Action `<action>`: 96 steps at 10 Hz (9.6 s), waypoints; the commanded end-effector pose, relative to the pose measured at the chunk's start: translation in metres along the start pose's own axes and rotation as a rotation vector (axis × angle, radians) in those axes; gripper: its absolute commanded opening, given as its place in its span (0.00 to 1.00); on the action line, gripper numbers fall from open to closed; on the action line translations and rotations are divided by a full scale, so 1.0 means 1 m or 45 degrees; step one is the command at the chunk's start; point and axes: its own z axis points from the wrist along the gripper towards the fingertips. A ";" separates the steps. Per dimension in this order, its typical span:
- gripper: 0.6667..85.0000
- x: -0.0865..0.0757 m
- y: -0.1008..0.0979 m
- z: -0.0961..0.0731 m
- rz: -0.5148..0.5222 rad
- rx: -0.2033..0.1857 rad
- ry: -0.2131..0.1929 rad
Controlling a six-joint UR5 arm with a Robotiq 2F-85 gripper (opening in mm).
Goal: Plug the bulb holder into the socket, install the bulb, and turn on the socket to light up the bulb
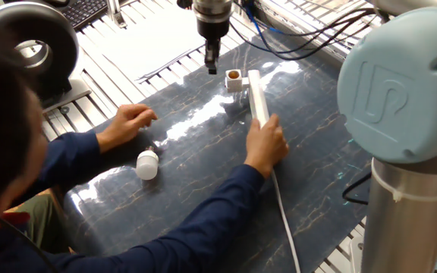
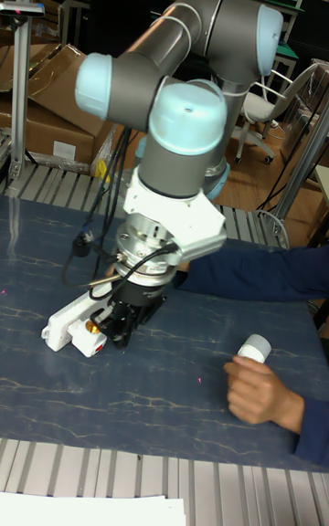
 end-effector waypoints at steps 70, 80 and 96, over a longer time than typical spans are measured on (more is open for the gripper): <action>0.00 -0.034 0.008 -0.005 0.307 -0.033 -0.090; 0.00 0.018 -0.015 -0.055 -0.041 0.114 -0.083; 0.00 0.070 -0.004 -0.052 -0.402 0.084 0.049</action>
